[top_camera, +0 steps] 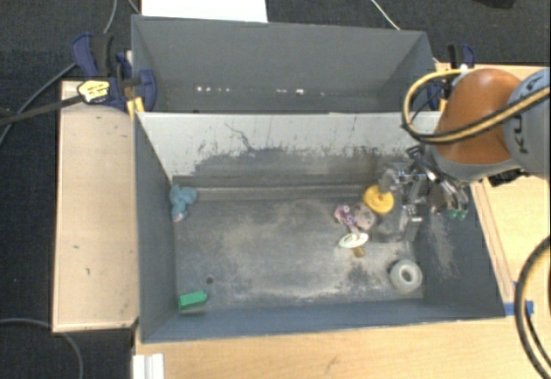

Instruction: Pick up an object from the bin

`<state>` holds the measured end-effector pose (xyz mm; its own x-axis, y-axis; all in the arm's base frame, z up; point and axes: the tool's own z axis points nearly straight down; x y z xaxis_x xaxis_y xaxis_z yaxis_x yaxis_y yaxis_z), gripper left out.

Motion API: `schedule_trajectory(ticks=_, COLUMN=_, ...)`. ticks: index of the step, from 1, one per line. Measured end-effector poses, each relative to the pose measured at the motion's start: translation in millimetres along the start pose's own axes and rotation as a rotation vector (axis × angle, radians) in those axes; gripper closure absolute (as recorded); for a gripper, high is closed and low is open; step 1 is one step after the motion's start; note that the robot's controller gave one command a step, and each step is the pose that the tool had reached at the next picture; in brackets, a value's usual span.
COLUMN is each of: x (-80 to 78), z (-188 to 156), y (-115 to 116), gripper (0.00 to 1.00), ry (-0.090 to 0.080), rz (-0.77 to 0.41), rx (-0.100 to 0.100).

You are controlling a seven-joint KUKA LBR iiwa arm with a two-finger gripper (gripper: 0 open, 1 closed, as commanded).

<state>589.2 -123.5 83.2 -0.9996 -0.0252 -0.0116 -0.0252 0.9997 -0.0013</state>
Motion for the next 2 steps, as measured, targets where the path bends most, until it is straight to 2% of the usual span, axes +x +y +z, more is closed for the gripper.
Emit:
schedule_trajectory(ticks=1, x=-6.3, z=33.7, y=2.0, gripper=0.0, ry=-0.007, rz=0.038, rx=0.001)
schedule_trajectory(ticks=2, x=1.7, z=-62.6, y=4.0, gripper=0.0, ry=0.005, rz=0.015, rx=-0.001)
